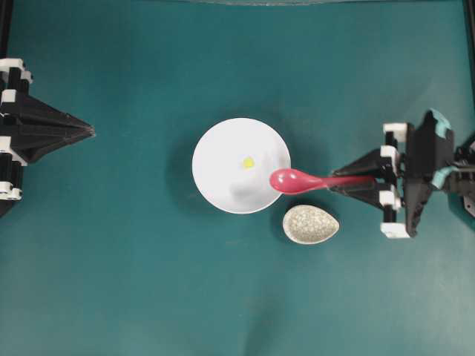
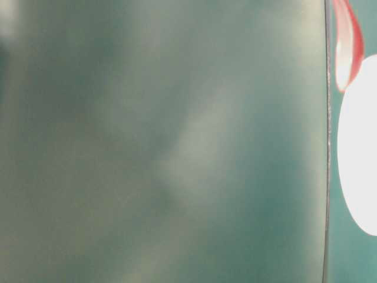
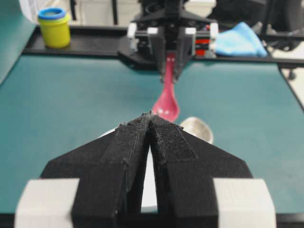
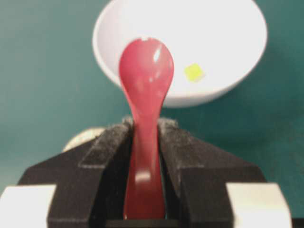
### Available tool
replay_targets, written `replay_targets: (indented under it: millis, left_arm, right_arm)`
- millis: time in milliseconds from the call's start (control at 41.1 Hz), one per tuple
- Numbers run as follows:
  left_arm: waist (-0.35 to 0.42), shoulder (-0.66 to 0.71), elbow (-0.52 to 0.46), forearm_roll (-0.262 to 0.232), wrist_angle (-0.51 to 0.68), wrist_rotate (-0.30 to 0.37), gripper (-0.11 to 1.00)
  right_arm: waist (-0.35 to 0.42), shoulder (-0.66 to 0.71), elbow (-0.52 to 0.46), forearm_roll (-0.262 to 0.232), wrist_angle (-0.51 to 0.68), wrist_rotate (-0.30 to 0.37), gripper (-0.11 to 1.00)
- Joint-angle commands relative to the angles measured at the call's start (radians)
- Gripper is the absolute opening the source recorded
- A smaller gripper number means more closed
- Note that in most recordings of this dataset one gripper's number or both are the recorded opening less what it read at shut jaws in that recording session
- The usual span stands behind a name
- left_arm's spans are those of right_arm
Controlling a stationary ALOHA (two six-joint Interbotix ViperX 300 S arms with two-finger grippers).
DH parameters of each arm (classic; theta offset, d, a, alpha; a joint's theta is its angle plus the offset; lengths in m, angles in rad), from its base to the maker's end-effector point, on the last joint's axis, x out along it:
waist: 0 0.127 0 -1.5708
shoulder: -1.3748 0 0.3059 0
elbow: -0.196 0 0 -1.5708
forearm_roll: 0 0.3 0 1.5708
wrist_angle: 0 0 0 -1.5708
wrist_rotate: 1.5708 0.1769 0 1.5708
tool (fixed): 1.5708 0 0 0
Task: Scoop the yellow hexagonal prism block from the bowl with a spoon using the right arm.
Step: 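Lift the pink spoon with the right gripper toward the white bowl, then lower the spoon tip into the bowl beside the yellow block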
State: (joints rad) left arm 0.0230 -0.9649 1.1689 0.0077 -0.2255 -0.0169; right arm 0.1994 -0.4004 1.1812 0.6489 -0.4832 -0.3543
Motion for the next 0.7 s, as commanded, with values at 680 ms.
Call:
replay_targets:
  millis: [680]
  left_arm:
    - [0.003,0.008,-0.031,0.003,-0.006,0.006,0.04]
  right_arm:
    - [-0.319,-0.011,-0.330,-0.011,0.696,-0.049,0.25]
